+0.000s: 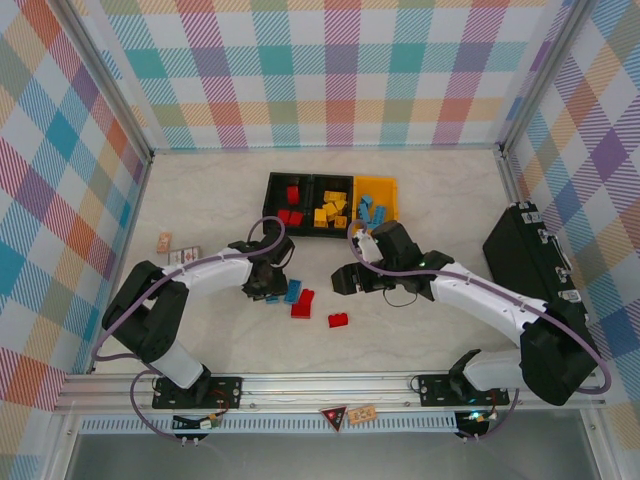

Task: Sort the legos into containers by color
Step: Pick up the lego from the center of the table, then place the lego in the container.

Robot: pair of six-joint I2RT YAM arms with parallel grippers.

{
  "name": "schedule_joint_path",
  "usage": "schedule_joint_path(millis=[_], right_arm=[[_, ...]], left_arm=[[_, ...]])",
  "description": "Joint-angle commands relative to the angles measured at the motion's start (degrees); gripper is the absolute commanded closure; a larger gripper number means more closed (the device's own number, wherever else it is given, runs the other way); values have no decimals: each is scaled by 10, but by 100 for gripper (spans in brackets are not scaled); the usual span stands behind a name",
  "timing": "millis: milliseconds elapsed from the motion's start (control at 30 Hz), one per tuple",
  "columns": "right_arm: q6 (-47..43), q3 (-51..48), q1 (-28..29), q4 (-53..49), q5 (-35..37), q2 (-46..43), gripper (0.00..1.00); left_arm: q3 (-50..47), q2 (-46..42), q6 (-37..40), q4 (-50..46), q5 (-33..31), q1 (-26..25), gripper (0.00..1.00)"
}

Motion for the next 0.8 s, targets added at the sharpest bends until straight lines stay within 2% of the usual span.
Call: schedule_joint_path(millis=[0, 200, 400, 767], right_arm=[[5, -9, 4, 15, 7, 1, 30], [6, -15, 4, 12, 16, -13, 30], [21, -16, -8, -16, 68, -38, 30], [42, -20, -85, -76, 133, -113, 30]], left_arm=[[-10, -4, -6, -14, 4, -6, 71], [28, -18, 11, -45, -19, -6, 75], [129, -5, 44, -74, -25, -5, 75], [349, 127, 71, -68, 30, -35, 76]])
